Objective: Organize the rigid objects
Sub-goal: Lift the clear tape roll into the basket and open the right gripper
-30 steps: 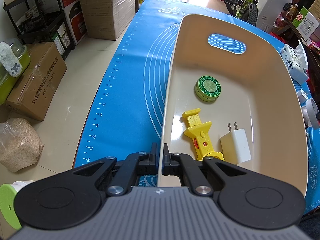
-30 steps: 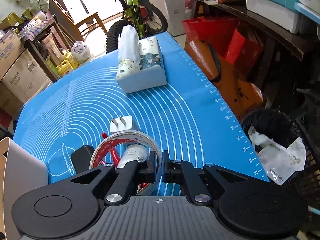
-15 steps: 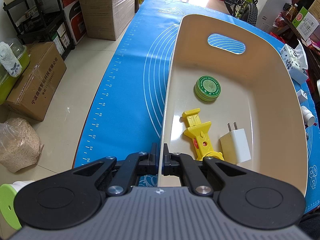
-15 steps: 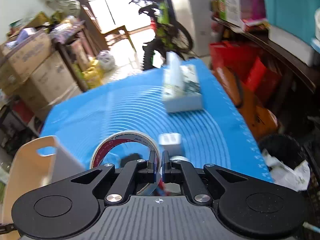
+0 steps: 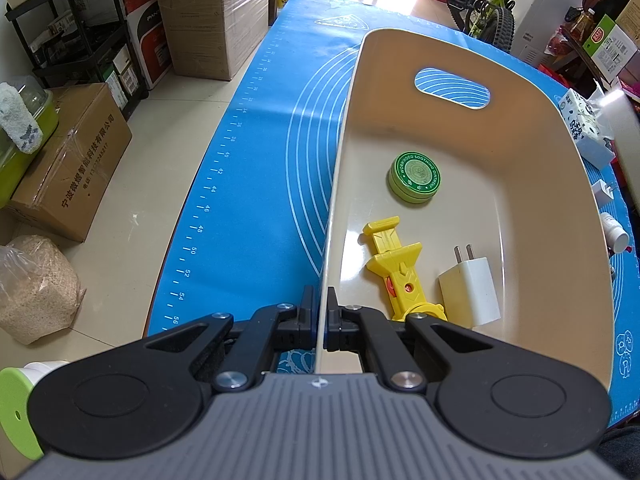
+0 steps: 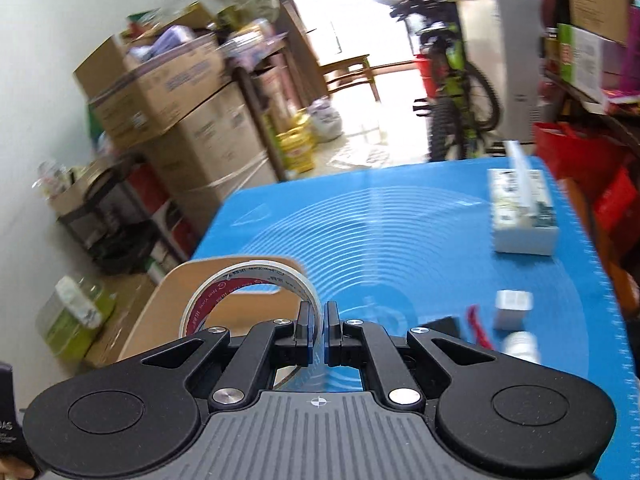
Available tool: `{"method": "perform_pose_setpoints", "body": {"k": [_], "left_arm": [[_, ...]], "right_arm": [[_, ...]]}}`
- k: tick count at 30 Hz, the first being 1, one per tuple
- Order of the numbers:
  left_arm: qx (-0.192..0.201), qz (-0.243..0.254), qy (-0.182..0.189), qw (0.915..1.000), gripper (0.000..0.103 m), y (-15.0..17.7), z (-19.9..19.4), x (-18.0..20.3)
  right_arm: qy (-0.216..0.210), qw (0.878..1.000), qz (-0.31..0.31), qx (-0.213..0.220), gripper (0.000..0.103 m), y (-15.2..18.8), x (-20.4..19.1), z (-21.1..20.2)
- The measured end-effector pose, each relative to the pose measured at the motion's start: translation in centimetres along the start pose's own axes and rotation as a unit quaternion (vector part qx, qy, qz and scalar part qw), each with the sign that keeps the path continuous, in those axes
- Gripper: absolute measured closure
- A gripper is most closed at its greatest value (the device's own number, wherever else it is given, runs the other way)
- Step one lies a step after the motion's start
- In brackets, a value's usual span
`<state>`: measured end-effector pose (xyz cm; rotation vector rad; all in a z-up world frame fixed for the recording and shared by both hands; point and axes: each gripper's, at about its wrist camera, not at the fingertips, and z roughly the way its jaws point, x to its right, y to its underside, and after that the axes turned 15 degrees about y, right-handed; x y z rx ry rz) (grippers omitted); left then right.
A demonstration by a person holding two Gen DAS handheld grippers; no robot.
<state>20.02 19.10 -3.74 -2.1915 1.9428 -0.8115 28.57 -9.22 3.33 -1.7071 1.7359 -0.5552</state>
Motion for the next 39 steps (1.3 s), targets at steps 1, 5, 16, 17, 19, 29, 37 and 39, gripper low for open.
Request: {"method": "perform_pose_setpoints", "body": {"k": [1,5,16,17,19,29,37,39], "left_arm": [[0.0,0.0,0.0,1.0,0.099,0.0,0.0,0.0],[0.0,0.0,0.0,1.0,0.099,0.0,0.0,0.0],[0.0,0.002,-0.002,1.0,0.099,0.0,0.0,0.1],[0.0,0.002,-0.002,1.0,0.099,0.0,0.1,0.2],[0.0,0.002,-0.001,1.0,0.099,0.0,0.0,0.1],[-0.001,0.003,-0.003,1.0,0.099,-0.1,0.0,0.2],[0.0,0.002,-0.001,1.0,0.099,-0.1,-0.1,0.0],[0.0,0.002,-0.001,1.0,0.099,-0.1,-0.1,0.0]], "right_arm": [[-0.005,1.0,-0.007,-0.003,0.087,0.1,-0.8,0.2],[-0.019,0.999,-0.034,-0.009,0.087,1.2,-4.0,0.6],[-0.02,0.995,-0.094,-0.032,0.087,5.1,-10.3,2.8],[-0.02,0.994,-0.098,-0.036,0.087,5.4,-10.9,3.0],[-0.017,0.993,-0.108,-0.044,0.087,5.7,-11.5,3.7],[0.011,0.985,-0.143,-0.094,0.087,7.9,-13.4,6.9],[0.019,0.982,-0.154,-0.105,0.072,7.9,-13.5,7.3],[0.009,0.985,-0.14,-0.105,0.054,7.6,-12.9,6.9]]}}
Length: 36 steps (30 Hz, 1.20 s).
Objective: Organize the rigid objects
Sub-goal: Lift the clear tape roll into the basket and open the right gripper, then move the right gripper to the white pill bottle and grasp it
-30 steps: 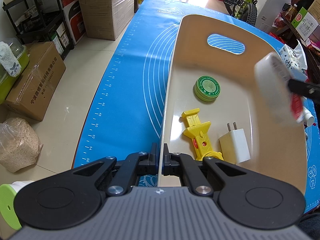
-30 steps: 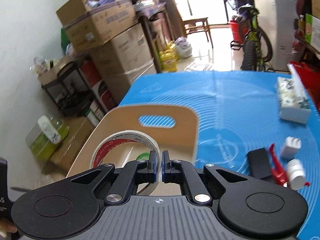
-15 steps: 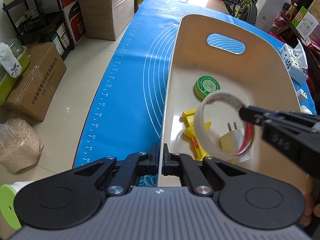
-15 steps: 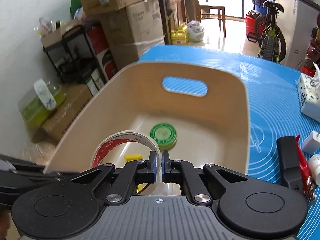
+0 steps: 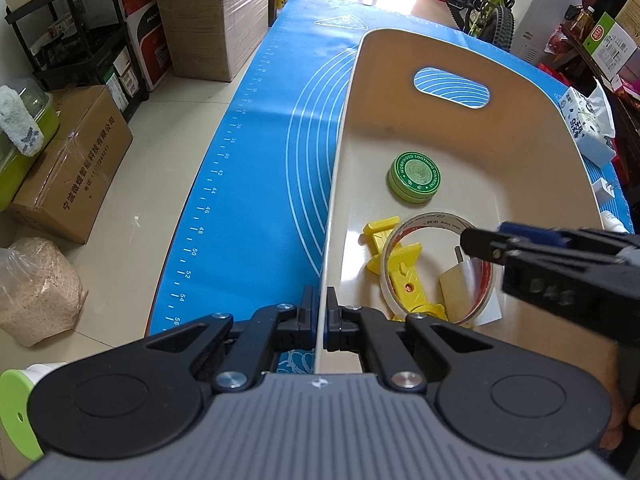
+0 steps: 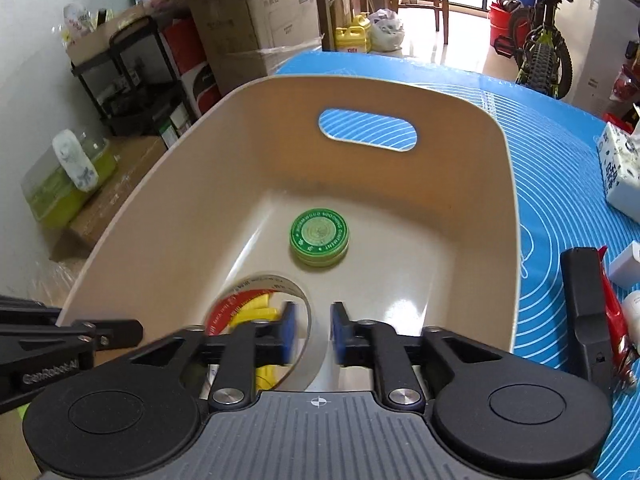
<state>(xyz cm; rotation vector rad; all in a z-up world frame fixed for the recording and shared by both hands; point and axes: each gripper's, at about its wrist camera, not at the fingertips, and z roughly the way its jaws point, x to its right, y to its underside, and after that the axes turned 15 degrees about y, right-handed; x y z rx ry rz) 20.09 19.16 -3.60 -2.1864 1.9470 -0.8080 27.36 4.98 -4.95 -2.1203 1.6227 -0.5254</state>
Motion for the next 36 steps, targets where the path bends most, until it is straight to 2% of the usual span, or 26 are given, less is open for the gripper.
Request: {"method": "perform_pose_setpoints", "body": {"k": [5,7,13,18,24,29,36], "left_arm": [[0.0,0.0,0.0,1.0,0.099,0.0,-0.1,-0.1],[0.0,0.0,0.0,1.0,0.099,0.0,-0.1,-0.1],[0.0,0.0,0.001,1.0,0.099,0.0,-0.1,-0.2],[0.0,-0.001,0.001,1.0,0.099,0.0,-0.1,-0.2],[0.0,0.0,0.0,1.0,0.099,0.0,-0.1,-0.2],[0.0,0.0,-0.001,1.0,0.099,0.0,-0.2,-0.3],[0.0,0.001,-0.001,1.0,0.099,0.0,-0.2,-0.3]], "right_arm": [[-0.025,0.999,0.021,0.017,0.043,-0.6,1.6,-1.8],[-0.031,0.999,0.028,0.028,0.035,-1.0,2.4,-3.0],[-0.04,0.995,0.057,0.066,0.026,-2.0,5.8,-6.5],[-0.004,0.992,0.076,0.102,0.019,-1.9,9.7,-8.2],[0.066,0.987,0.089,0.112,0.011,-1.6,15.1,-8.0],[0.1,0.984,0.123,0.088,0.007,-1.0,19.2,-6.3],[0.153,0.98,0.111,0.058,0.007,-0.1,21.5,-2.5]]}}
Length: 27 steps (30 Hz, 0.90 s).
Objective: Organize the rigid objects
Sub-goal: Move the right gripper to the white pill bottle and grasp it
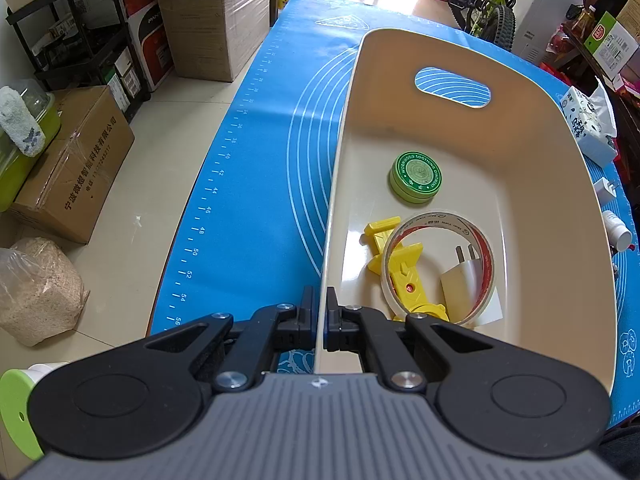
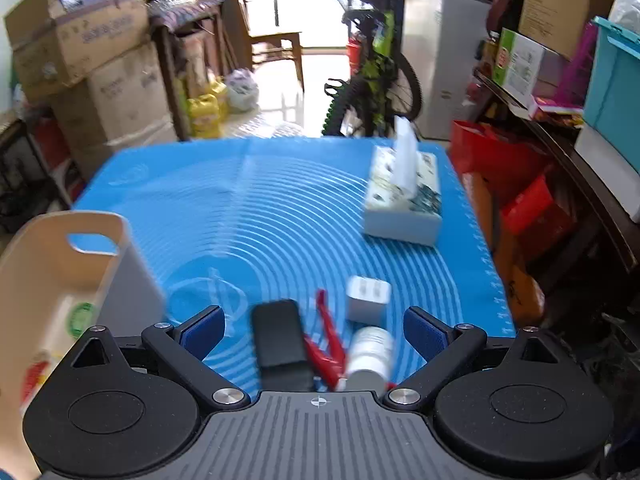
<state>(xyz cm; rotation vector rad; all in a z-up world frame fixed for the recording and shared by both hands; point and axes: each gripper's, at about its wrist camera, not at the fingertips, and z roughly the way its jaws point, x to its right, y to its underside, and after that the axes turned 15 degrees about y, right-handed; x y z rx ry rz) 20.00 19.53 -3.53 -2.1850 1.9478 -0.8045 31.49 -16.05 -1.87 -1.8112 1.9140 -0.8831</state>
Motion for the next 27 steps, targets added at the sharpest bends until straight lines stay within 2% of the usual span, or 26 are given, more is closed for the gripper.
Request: {"method": "perform_pose_setpoints", "body": {"k": [4,10,19,25,27], "left_arm": [[0.0,0.0,0.0,1.0,0.099,0.0,0.0,0.0],[-0.001,0.001,-0.003,1.0,0.099,0.0,-0.1,-0.1],[-0.001,0.003,-0.006,1.0,0.099,-0.1,0.0,0.0],[-0.001,0.003,-0.006,1.0,0.099,-0.1,0.0,0.0],[-0.001,0.003,-0.006,1.0,0.099,-0.1,0.0,0.0]], "right_arm": [[0.013,1.0,0.02,-0.019,0.007,0.4,1.5,2.5],[0.005,0.998,0.046,-0.045,0.01,1.1,3.1,5.8],[-0.009,0.997,0.032,-0.075,0.022,1.2,2.7,8.2],[-0.017,0.995,0.031,-0.094,0.035,1.4,2.4,9.0],[-0.016,0.994,0.035,-0.098,0.045,1.6,2.4,9.2]]}}
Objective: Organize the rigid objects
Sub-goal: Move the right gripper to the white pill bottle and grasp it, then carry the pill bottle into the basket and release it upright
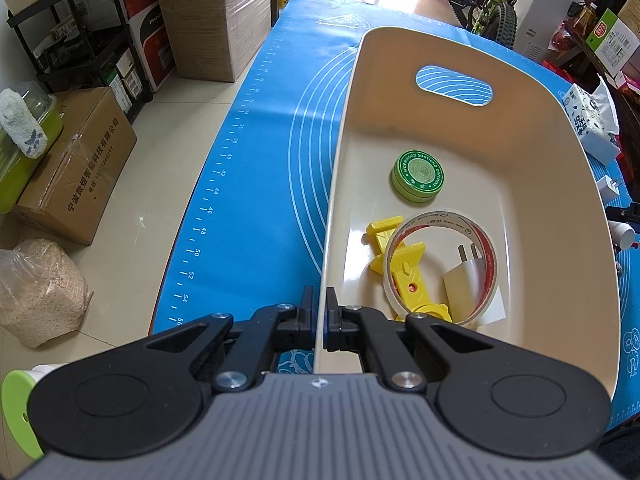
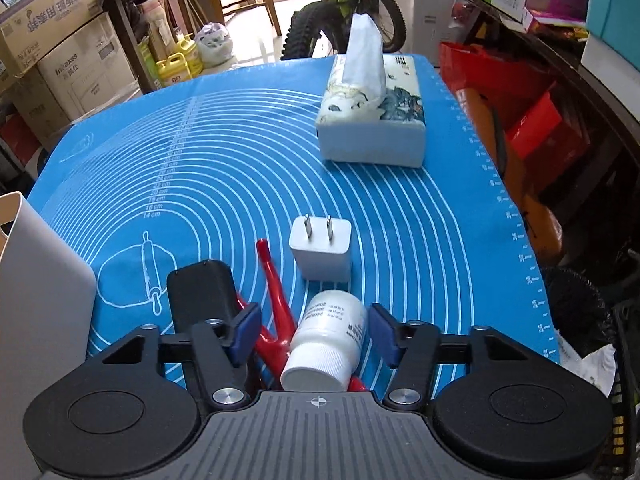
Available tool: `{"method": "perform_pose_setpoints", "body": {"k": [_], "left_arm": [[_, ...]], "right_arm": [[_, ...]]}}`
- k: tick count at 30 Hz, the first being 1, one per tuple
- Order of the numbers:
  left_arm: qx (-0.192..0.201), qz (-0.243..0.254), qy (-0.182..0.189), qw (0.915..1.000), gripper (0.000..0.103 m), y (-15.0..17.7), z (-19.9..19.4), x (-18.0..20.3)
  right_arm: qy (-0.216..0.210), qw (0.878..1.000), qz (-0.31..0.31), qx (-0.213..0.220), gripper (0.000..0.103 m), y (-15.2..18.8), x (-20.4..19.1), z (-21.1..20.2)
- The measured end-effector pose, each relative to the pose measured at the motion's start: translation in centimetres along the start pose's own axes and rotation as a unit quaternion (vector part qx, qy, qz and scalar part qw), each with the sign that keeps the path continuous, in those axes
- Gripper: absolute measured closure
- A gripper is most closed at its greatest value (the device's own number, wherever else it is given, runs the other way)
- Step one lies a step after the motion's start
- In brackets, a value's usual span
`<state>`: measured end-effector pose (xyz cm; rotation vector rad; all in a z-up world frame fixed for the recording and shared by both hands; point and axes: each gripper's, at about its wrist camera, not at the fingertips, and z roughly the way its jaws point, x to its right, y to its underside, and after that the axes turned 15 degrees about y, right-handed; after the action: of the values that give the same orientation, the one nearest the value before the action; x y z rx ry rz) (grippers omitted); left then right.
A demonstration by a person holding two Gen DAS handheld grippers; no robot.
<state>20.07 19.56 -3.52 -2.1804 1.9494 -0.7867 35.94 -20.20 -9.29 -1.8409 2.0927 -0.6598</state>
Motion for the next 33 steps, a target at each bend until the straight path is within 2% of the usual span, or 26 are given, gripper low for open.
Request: {"method": "perform_pose_setpoints", "body": {"k": [2,4,10,13,15,17,23,33], "left_arm": [[0.0,0.0,0.0,1.0,0.099,0.0,0.0,0.0],[0.0,0.0,0.0,1.0,0.099,0.0,0.0,0.0],[0.0,0.0,0.0,1.0,0.099,0.0,0.0,0.0],[0.0,0.0,0.0,1.0,0.099,0.0,0.0,0.0],[0.0,0.0,0.0,1.0,0.099,0.0,0.0,0.0],[0.0,0.0,0.0,1.0,0.099,0.0,0.0,0.0],[0.0,-0.001,0.0,1.0,0.099,0.0,0.0,0.2],[0.0,-0.001,0.0,1.0,0.099,0.0,0.1,0.2]], "right_arm": [[0.003,1.0,0.002,0.0,0.053,0.1,0.1,0.1],[0.006,1.0,0.005,-0.002,0.057,0.1,0.3,0.1],[0.001,1.0,0.017,-0.012,0.057,0.2,1.0,0.5],[-0.005,0.999,0.025,-0.024,0.053,0.4,1.0,1.1],[-0.006,0.999,0.032,-0.021,0.058,0.3,1.2,1.2],[-0.007,0.999,0.031,-0.017,0.058,0.4,1.2,1.2],[0.002,1.0,0.03,0.008,0.058,0.7,1.1,-0.3],[-0.004,0.997,0.037,0.072,0.058,0.9,0.6,-6.5]]}}
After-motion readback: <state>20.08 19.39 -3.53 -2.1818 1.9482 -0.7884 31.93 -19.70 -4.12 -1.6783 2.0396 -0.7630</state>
